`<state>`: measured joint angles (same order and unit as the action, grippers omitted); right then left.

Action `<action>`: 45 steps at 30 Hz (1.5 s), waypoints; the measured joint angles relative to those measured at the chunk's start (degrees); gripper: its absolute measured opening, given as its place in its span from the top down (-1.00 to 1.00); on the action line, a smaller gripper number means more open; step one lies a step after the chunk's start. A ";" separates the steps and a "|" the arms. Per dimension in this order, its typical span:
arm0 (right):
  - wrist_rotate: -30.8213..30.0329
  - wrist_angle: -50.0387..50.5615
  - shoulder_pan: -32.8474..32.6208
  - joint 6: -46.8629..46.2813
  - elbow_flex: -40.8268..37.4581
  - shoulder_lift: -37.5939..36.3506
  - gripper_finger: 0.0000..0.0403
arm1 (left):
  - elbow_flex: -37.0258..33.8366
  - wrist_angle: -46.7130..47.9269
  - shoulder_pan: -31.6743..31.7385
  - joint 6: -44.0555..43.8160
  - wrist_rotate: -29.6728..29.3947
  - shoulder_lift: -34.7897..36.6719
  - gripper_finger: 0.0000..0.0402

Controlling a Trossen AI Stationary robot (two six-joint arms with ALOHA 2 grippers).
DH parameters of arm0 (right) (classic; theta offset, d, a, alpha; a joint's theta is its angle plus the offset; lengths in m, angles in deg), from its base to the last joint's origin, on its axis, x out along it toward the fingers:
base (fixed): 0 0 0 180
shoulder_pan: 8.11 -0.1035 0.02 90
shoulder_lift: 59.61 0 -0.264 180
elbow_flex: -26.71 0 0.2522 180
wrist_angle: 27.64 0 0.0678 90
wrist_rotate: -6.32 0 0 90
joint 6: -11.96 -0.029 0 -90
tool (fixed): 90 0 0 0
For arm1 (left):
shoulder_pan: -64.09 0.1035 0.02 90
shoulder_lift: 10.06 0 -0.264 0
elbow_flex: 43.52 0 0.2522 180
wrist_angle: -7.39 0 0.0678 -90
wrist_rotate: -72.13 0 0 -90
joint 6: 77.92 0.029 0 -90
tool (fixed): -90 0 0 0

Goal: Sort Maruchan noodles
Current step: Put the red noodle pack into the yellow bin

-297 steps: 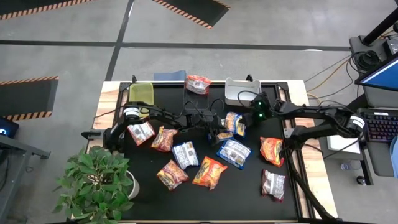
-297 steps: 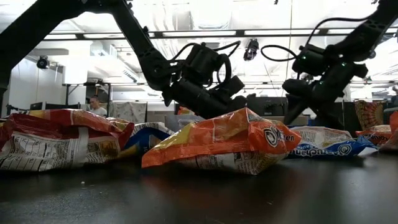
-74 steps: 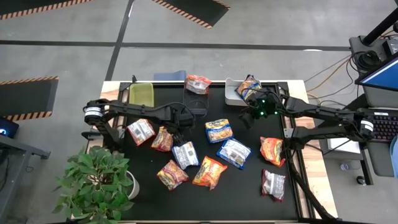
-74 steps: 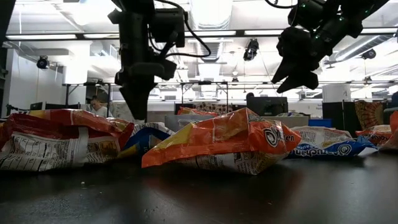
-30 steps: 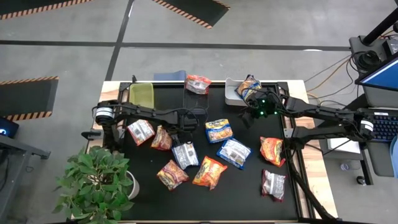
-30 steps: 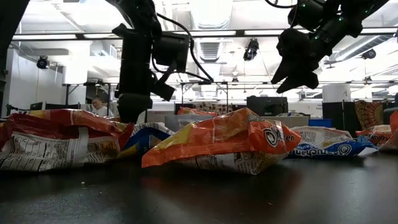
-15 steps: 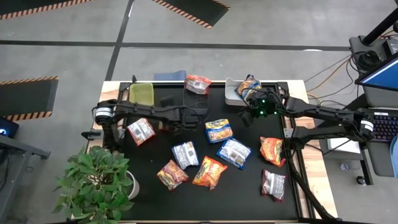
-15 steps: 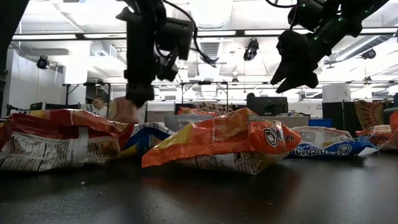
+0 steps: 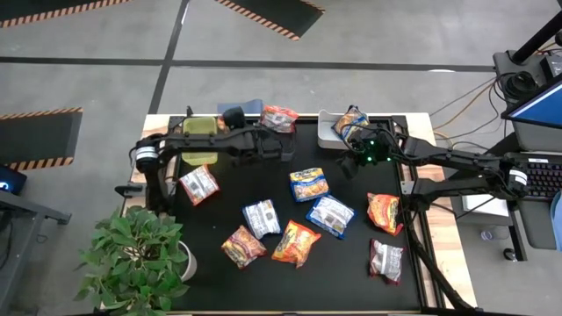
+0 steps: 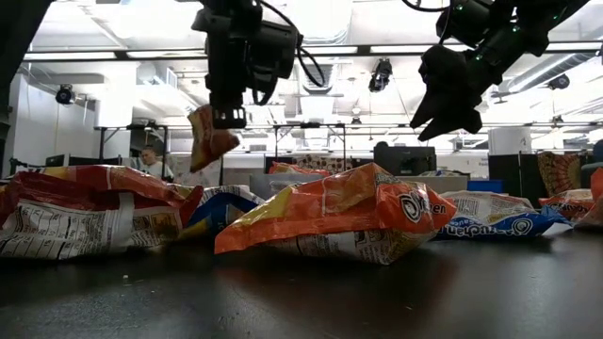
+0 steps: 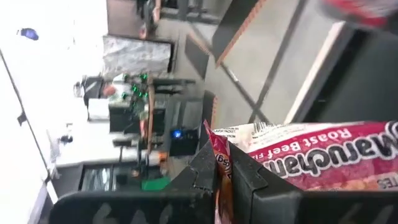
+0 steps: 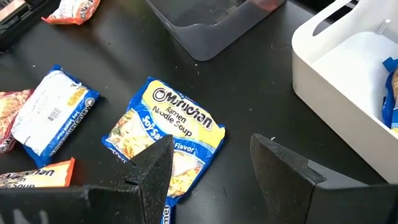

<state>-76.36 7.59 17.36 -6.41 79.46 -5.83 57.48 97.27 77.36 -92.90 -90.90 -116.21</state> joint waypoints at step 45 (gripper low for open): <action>0.07 -1.05 0.02 1.50 -3.52 0.00 -0.01 | -3.64 11.78 23.00 1.01 9.34 -0.02 1.00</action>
<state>-76.30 6.54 17.38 -4.90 75.94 -5.83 53.83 109.05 100.36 -91.89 -81.56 -116.23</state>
